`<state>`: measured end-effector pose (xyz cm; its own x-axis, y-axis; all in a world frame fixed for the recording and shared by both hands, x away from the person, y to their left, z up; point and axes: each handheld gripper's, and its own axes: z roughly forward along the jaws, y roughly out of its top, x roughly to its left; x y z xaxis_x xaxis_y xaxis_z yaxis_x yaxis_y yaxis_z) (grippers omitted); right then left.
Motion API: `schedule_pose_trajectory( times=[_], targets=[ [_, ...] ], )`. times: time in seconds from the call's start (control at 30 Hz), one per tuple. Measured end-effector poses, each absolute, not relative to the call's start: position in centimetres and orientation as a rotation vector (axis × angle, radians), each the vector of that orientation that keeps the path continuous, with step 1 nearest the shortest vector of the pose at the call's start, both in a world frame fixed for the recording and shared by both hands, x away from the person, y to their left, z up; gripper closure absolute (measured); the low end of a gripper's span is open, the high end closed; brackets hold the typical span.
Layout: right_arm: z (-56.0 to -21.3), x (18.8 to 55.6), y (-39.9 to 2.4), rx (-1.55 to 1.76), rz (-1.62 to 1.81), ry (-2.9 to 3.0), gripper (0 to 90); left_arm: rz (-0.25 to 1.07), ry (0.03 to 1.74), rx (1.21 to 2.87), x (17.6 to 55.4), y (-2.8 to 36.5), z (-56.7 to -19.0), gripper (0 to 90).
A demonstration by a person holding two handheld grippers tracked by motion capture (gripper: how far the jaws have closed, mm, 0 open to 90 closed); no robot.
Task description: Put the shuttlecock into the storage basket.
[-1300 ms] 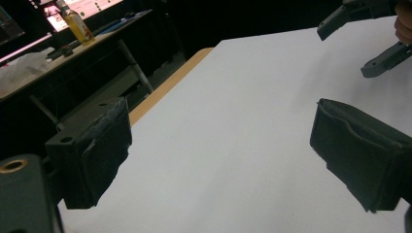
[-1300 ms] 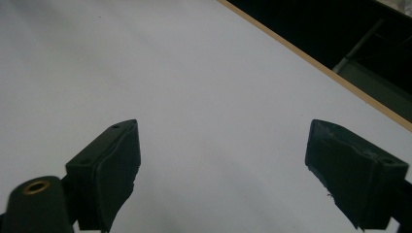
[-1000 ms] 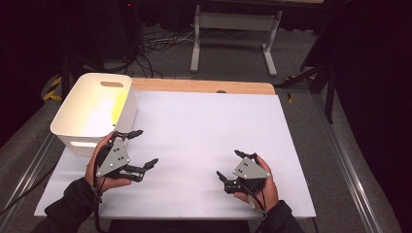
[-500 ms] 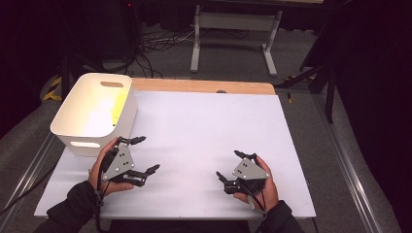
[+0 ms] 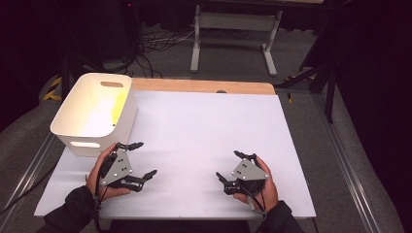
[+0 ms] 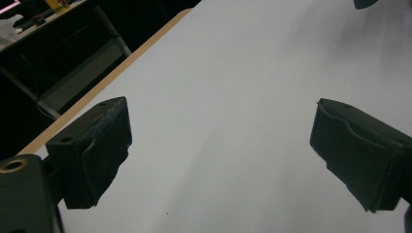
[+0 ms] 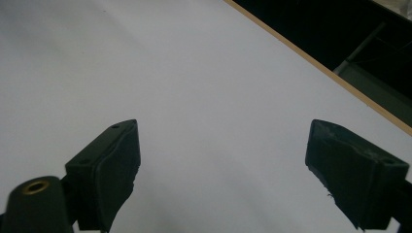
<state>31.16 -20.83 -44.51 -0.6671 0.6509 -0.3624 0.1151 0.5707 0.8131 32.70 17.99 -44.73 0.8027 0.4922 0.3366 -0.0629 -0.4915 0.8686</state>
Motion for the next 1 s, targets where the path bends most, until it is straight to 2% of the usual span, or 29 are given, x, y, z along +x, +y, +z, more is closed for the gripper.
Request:
schedule_pose_trajectory(
  times=[1.0],
  targets=[
    [-44.7,31.0,-20.7,0.591,1.038,2.143,13.0,0.668,0.426,1.994,31.7,21.5,-47.0,7.0]
  ],
)
